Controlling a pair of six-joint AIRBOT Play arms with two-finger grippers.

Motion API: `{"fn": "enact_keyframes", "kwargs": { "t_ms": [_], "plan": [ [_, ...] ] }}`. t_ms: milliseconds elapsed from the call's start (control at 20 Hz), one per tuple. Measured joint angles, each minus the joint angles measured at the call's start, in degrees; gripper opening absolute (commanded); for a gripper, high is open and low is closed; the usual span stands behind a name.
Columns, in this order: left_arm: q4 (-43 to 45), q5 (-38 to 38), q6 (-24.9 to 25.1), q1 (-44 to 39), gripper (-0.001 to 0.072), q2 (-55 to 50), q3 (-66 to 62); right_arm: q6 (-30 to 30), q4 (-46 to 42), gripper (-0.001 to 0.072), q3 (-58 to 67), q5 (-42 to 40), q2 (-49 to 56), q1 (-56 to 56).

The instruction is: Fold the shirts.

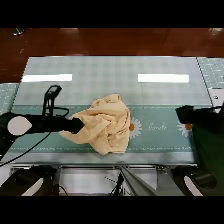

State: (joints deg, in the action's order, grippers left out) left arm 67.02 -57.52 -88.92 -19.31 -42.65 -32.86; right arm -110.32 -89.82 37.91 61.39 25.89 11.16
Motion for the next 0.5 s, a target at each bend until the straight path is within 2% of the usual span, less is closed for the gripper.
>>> {"fn": "enact_keyframes", "kwargs": {
  "t_ms": [100,250,350,500],
  "plan": [
    [0.9,-1.1,-0.2,1.3,0.0704,-0.5,0.7,-2.1,1.0,0.0567,-5.0,-4.7,0.5,-0.2],
    [3.8,-4.7,-2.7,5.7,0.0704,-0.4,-4.0,-3.1,1.0,0.0568,-5.2,-7.2,3.1,-4.2],
    [5.5,-8.4,-4.7,9.2,0.0704,1.1,-5.6,-0.6,-1.3,0.0568,-3.8,-4.6,4.9,-9.2],
    [6.6,-13.5,-9.1,12.4,0.0703,4.9,0.4,3.5,-3.0,0.0567,-5.5,2.3,6.4,-16.5]
  ]
}}
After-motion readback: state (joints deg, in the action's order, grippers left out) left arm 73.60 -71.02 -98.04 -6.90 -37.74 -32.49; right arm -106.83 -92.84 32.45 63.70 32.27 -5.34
